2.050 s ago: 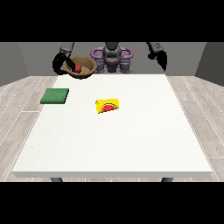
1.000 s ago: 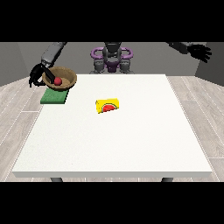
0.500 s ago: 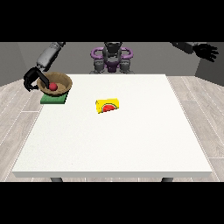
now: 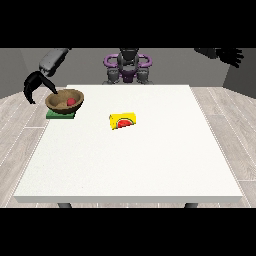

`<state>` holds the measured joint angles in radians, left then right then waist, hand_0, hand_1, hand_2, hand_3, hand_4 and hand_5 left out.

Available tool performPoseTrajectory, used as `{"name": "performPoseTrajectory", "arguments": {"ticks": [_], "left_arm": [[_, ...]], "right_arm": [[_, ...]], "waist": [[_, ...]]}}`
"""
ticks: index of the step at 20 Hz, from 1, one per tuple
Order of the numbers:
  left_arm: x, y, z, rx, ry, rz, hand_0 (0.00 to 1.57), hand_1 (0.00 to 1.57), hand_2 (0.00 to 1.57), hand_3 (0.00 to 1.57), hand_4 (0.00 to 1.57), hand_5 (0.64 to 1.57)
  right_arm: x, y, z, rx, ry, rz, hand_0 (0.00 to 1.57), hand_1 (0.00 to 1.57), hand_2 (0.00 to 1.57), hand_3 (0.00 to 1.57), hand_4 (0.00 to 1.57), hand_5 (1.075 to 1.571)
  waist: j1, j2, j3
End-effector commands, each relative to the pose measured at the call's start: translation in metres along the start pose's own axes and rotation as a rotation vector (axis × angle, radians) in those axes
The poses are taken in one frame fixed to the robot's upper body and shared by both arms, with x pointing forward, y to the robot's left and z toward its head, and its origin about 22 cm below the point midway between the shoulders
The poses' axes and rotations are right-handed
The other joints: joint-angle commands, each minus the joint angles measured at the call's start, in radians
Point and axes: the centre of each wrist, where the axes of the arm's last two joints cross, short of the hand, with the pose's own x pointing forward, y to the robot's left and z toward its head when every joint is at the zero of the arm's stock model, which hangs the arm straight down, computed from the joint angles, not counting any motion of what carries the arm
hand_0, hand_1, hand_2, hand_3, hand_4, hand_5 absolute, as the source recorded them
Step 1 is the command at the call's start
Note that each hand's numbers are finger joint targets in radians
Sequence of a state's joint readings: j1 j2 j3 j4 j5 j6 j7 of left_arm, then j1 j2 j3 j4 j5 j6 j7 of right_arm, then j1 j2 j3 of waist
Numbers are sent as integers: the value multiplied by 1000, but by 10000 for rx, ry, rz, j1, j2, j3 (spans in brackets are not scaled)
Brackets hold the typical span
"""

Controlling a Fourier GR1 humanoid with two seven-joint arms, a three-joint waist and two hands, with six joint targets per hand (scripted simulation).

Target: Pick the cup and pour the ball into the bowl, then pick the bowl and place it on the pad

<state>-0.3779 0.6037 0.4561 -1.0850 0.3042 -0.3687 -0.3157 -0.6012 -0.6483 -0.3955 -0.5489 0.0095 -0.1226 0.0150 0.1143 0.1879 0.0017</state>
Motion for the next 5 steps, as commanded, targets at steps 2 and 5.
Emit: {"name": "performPoseTrajectory", "arguments": {"ticks": [2,5], "left_arm": [[-29,-70,6,-1025,1393,364,0,0,0,0,902,1559],[-52,-61,24,-340,2658,13,0,0,0,0,902,1559]], "right_arm": [[30,1,-6,469,780,684,0,0,0,0,0,1356],[51,58,5,2204,-414,-27,0,0,0,0,476,1434]], "waist": [[87,-1804,-15],[-751,-2795,-36]]}}
